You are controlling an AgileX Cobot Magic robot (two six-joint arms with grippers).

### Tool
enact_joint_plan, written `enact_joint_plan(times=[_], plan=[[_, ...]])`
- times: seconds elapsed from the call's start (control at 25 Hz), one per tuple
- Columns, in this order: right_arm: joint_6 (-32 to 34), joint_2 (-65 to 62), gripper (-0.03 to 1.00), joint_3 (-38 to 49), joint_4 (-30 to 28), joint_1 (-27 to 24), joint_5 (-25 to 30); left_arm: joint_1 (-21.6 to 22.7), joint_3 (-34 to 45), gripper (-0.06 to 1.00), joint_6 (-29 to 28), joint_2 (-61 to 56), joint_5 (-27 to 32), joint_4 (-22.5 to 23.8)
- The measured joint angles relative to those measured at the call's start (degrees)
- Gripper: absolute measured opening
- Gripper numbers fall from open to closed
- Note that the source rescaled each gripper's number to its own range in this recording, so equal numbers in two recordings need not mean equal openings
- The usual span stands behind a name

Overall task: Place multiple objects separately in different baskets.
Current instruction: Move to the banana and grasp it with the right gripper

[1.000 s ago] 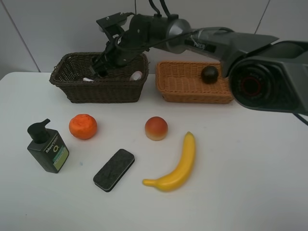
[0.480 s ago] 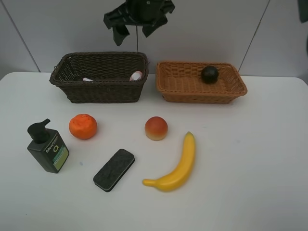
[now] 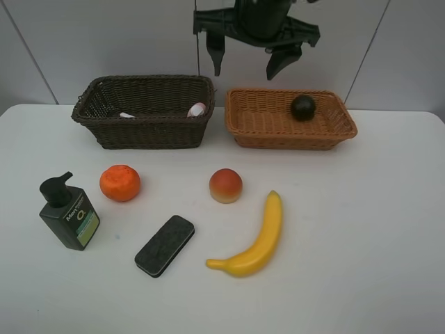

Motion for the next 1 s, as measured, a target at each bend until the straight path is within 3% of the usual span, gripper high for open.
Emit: enact_joint_plan(times=[0.2,0.44,0.56,0.8,1.0], plan=[[6.2,-5.5,0.96,16.6,1.3,-0.1,0.2,0.0,0.0,0.99,0.0,0.0,0.0,0.0],[8.2,-9.6,0.96,30.5,5.2,-0.7,0.3,0.0,0.0,0.99,0.0,0.0,0.0,0.0],[8.3,-9.7,0.96,36.2,8.6,-0.7,-4.9,0.0,0.0,0.99,0.0,0.0,0.0,0.0],[8.3,-9.5,0.96,45.0,12.2,-0.7,-20.3,0.0,0.0,0.99,0.0,0.0,0.0,0.0],[8.1,-5.8,0.96,46.2,13.6,-0.7,-21.8,0.0,0.0,0.99,0.0,0.0,0.0,0.0]])
